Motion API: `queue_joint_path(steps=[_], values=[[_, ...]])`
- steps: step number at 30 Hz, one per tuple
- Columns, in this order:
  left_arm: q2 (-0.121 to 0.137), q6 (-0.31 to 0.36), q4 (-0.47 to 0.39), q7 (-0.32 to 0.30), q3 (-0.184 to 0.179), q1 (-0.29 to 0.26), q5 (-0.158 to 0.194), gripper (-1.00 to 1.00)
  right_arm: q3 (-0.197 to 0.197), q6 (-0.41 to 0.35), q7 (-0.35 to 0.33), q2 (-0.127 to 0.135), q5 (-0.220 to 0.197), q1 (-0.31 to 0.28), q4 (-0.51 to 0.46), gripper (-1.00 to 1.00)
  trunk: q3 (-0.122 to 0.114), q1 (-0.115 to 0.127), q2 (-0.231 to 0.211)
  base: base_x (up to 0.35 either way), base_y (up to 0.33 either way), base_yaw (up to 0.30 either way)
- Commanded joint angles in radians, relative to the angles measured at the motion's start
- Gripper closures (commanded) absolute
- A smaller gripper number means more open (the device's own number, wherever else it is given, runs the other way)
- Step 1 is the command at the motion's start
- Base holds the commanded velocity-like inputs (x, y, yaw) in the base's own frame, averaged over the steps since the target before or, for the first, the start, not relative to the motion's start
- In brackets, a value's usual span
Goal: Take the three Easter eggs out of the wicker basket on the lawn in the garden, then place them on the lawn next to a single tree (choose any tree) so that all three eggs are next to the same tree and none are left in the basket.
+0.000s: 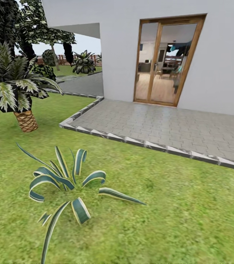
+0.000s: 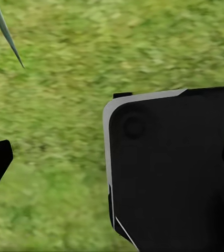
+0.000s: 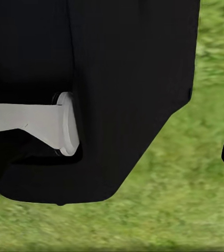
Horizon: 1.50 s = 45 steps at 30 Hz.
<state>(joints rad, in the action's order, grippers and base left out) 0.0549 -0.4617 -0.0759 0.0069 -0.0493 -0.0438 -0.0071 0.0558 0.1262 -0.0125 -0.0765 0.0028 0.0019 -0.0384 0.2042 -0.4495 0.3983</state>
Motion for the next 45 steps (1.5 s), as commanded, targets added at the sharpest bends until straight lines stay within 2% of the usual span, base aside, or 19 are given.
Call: queue_joint_path(steps=[1, 45], values=[[0.0, -0.003, 0.001, 0.001, -0.004, -0.001, -0.001, -1.0, 0.006, 0.003, -0.001, 0.0, 0.001, 0.0, -0.001, -1.0, 0.002, -0.001, 0.002, 0.0, 0.167, 0.0], [0.0, -0.003, 0.001, 0.001, -0.004, -0.001, 0.0, -1.0, 0.006, 0.003, -0.001, -0.001, 0.002, 0.0, 0.0, -1.0, 0.003, -0.001, 0.002, 0.048, 0.063, 0.0]])
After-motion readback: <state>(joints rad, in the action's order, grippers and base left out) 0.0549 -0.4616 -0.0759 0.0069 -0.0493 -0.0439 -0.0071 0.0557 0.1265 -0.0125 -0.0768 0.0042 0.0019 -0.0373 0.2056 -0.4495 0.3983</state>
